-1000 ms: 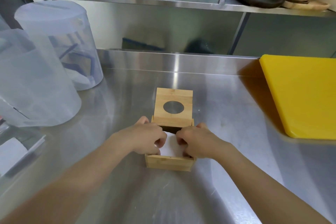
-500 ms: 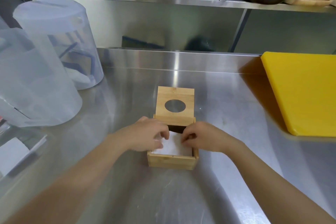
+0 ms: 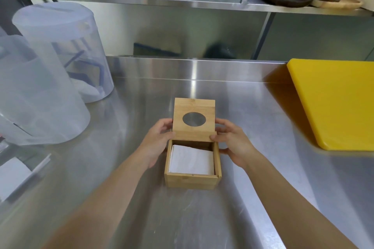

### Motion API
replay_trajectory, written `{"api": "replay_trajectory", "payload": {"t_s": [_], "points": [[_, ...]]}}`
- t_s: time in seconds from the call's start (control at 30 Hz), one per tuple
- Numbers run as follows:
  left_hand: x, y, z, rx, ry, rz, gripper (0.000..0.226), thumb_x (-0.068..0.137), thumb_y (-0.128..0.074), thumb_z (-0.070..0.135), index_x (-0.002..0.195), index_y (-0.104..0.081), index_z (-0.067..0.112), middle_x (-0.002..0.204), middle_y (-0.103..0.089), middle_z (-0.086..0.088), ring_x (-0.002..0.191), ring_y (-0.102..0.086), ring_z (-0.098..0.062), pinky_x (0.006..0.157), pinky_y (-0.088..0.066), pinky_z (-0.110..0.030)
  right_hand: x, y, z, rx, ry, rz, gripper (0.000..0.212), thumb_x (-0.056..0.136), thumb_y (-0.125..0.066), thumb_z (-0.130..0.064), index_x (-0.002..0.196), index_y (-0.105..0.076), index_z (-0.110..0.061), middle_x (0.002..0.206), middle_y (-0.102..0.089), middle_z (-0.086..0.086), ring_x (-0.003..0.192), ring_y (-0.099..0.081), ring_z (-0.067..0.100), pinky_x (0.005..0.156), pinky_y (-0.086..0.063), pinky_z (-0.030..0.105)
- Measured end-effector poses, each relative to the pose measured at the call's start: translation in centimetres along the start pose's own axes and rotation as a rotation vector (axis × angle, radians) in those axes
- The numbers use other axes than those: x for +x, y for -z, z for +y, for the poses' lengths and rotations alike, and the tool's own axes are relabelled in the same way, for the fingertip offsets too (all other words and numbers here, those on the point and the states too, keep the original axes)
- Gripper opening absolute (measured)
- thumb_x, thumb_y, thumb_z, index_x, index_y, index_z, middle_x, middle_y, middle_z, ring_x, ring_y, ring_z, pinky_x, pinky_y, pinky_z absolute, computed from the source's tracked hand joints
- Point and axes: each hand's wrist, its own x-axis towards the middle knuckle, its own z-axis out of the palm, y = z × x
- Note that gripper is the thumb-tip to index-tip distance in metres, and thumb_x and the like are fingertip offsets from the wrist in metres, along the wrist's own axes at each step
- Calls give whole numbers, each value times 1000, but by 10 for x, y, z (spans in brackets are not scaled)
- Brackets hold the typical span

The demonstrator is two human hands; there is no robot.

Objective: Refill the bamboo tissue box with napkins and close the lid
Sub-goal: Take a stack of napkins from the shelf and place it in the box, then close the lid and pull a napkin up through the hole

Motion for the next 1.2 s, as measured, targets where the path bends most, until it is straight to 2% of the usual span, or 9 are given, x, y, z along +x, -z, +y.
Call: {"api": "replay_trajectory", "payload": {"t_s": [0.2, 0.43, 0.5, 0.57, 0.63, 0.7, 0.83, 0.97, 1.2], "points": [[0, -5, 2, -220, 28, 36, 33, 82, -48, -5, 90, -59, 24, 120, -55, -8, 108, -55, -31, 92, -45, -53, -1, -7, -6, -12, 9, 62, 42, 76, -44, 21, 88, -57, -17, 92, -56, 8, 82, -58, 20, 66, -46, 37], [-4, 6, -6, -404, 112, 31, 30, 78, -44, -5, 72, -65, 15, 83, -64, -6, 99, -50, -25, 84, -40, -45, -1, -11, 1, 93, -46, 203, 35, 71, -45, 20, 62, -52, -13, 78, -51, 5, 87, -46, 27, 60, -40, 31], [-4, 12, -8, -483, 185, 10, 21, 81, -48, 18, 87, -69, 14, 95, -64, -6, 109, -48, -22, 81, -43, -43, -2, -8, 1, 204, -102, 209, 29, 75, -47, 9, 69, -61, -15, 92, -56, 4, 100, -47, 28, 65, -44, 36], [-8, 15, -8, -422, 272, -97, 57, 73, -58, 51, 115, -62, 14, 123, -59, -9, 125, -43, -23, 93, -40, -47, -6, -4, 2, 340, -192, 182, 17, 79, -55, -16, 88, -69, -17, 111, -56, 4, 112, -49, 24, 75, -45, 43], [-13, 15, -6, -349, 310, -241, 74, 68, -56, 65, 123, -58, 17, 124, -58, -6, 120, -48, -23, 95, -40, -42, -8, 3, 5, 367, -270, 74, 51, 72, -63, -45, 115, -63, -18, 125, -50, 6, 120, -46, 26, 77, -47, 50], [-17, 14, -3, -338, 320, -332, 58, 69, -55, 61, 109, -66, 20, 105, -62, -5, 102, -54, -24, 82, -42, -38, -10, 6, 8, 315, -298, -13, 72, 62, -67, -52, 126, -55, -22, 130, -44, 7, 123, -43, 29, 73, -51, 52], [-16, 15, -5, -349, 310, -333, 38, 64, -59, 40, 94, -61, 18, 90, -57, -5, 85, -51, -24, 75, -40, -38, -18, 4, 8, 253, -238, -123, 15, 74, -51, -26, 81, -62, -19, 101, -48, 5, 90, -48, 22, 62, -46, 35], [-20, 11, -7, -313, 307, -340, 57, 54, -60, 18, 111, -57, 20, 103, -52, -9, 87, -50, -25, 68, -43, -33, -22, 1, 8, 110, -180, -227, 46, 63, -49, -10, 108, -58, -12, 88, -56, 2, 73, -57, 13, 54, -49, 29], [-36, 7, -7, -81, 175, -303, 79, 79, -45, -9, 127, -22, 49, 102, -55, 0, 79, -51, -18, 60, -45, -32, -29, -5, 10, -118, -81, -202, 50, 78, -50, 5, 120, -54, -22, 111, -60, -3, 95, -60, 21, 72, -54, 42]]}}
